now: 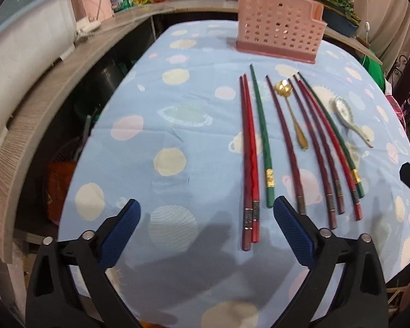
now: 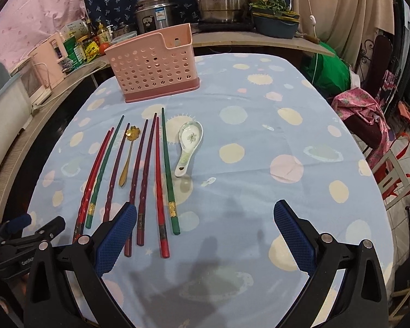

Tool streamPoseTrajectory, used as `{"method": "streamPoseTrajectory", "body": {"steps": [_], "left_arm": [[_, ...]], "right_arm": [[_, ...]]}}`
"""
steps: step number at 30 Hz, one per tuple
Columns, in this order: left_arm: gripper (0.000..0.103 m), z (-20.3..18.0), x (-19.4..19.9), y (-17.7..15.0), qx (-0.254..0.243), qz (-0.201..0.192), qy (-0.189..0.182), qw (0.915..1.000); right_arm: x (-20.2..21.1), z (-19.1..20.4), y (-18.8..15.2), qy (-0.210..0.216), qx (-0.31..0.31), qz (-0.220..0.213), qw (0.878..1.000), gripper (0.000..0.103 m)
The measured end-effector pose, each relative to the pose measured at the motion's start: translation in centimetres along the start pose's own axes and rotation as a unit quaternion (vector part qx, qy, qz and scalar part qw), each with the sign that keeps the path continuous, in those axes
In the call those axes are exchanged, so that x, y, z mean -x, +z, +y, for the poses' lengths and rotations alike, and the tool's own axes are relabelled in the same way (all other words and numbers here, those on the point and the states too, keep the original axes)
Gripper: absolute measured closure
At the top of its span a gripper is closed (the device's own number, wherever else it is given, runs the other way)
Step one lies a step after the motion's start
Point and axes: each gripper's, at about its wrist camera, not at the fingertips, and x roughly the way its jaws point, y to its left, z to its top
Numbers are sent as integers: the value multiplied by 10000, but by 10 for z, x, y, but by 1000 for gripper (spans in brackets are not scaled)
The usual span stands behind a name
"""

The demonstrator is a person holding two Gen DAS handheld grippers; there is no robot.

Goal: Organize utensils
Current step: 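Grasp a dark red chopstick with the left tool while the right tool grasps the white ceramic spoon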

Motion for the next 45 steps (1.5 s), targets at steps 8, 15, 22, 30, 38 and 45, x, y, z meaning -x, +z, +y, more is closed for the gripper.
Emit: {"method": "streamPoseTrajectory", "body": {"steps": [8,15,22,30,38,45], "left_arm": [[28,5,-27,1,170,225,-241,9993],[28,-1,-28,6,3,106,-202,9997],[53,2,-29,10,21,98,-371,9993],[70,9,-32,19,68,125,-352,9993],[81,10,-36,18,108,177,-390,9990],[81,9,-36,17,106,168,-400,9990]], "right_arm": [[-17,3,8,15,8,91,10000,10],[-22,8,9,21,27,177,9998,10],[-22,8,15,60,21,137,9999,11],[-47,6,39,232,-131,227,9994,34],[-86,5,48,596,-412,591,9956,68],[-98,-1,38,823,-613,801,9915,86]]}}
